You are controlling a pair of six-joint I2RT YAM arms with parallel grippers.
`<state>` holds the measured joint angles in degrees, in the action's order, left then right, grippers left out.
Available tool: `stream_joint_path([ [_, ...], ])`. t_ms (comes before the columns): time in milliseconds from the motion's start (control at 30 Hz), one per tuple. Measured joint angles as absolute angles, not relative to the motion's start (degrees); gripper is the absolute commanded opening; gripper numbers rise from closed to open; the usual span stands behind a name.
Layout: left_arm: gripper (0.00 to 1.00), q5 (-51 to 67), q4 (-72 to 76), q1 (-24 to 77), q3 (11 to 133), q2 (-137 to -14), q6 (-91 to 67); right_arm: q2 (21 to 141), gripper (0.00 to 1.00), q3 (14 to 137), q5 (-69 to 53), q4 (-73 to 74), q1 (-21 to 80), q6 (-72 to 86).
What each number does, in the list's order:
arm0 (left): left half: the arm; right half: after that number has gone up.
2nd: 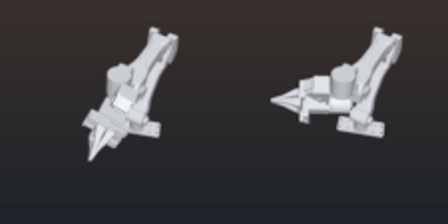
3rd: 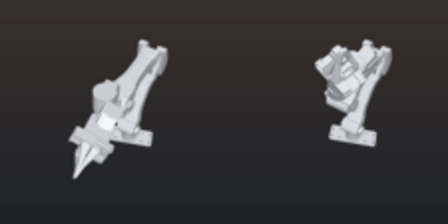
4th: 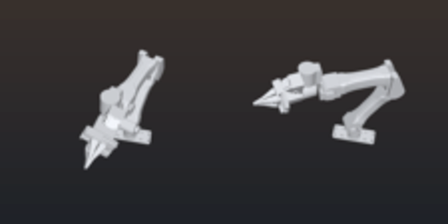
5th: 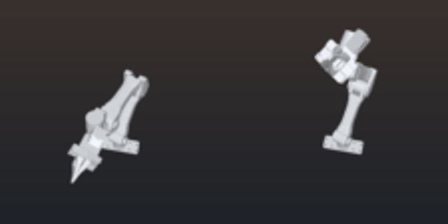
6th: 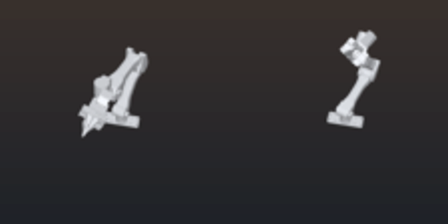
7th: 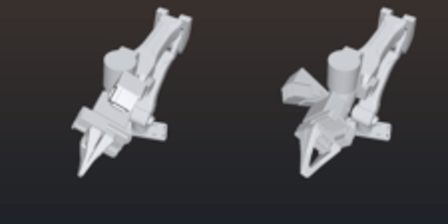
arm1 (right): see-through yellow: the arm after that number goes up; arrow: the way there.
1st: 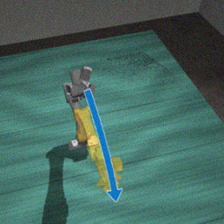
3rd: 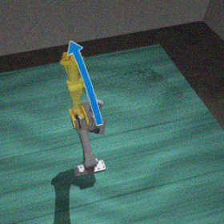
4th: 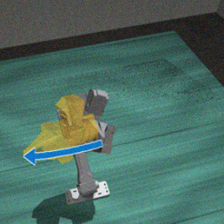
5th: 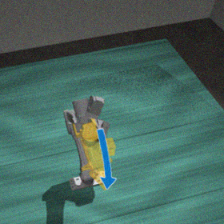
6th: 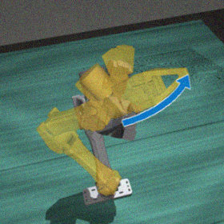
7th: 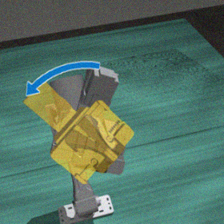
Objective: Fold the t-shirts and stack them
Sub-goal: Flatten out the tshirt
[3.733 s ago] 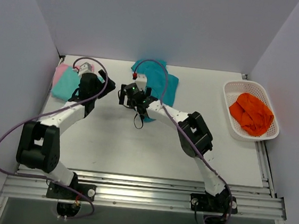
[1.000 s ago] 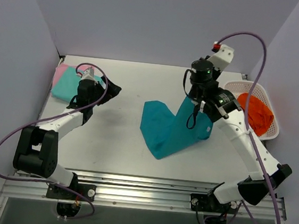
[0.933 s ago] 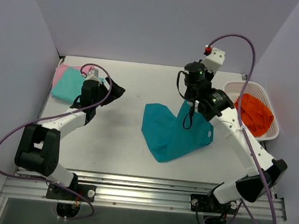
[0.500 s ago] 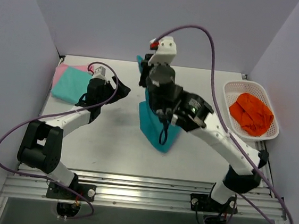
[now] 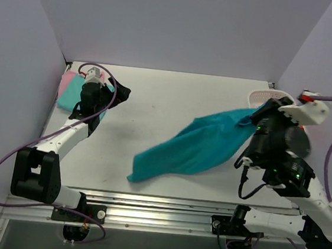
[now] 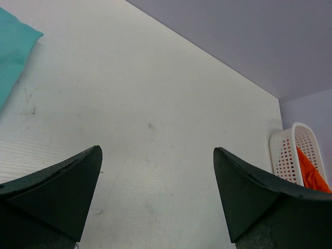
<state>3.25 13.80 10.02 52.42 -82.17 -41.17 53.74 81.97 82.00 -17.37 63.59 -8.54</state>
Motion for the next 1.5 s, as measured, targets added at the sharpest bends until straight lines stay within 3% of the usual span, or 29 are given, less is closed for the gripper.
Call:
stream_joint_path([
  [167,0.98,2.2,13.7,10.2,50.7,-80.8,-41.7,61.3,0.00,81.6,82.8,8.3,60.9,15.4],
  [433,0.99,-0.6,13.8,15.5,47.3,-80.7,-43.5,73.1,0.00,77.3,76.3,28.4,55.3,37.2],
  [633,0.99,0.4,13.9,22.9,52.0,-85.5,-43.0,71.8,0.00,75.0,71.1,23.5,51.8,35.7],
  [767,0.99,2.8,13.5,23.8,58.0,-91.9,-42.1,74.8,0.00,76.3,58.8,15.6,39.8,30.5],
  [900,0.99,3.5,12.8,22.7,59.3,-93.9,-41.3,92.2,0.00,97.6,48.4,13.3,31.3,24.2],
  [1033,0.99,4.8,11.2,19.9,60.0,-93.9,-40.6,111.0,0.00,127.6,42.5,15.3,30.8,16.7],
  [1133,0.99,5.9,11.0,17.0,60.0,-93.6,-40.1,118.0,0.00,145.1,41.6,17.4,31.6,11.5],
  [1200,0.99,6.5,10.9,15.3,59.8,-93.0,-40.0,113.4,0.00,141.5,44.6,14.2,32.9,7.6],
  [1367,0.99,8.4,11.3,13.0,57.4,-90.0,-40.1,84.7,0.00,107.8,61.5,-2.6,39.6,-5.3],
  [1500,0.99,10.3,12.7,13.1,56.7,-89.3,-40.5,63.3,0.00,91.0,73.8,-7.3,41.2,-4.1],
])
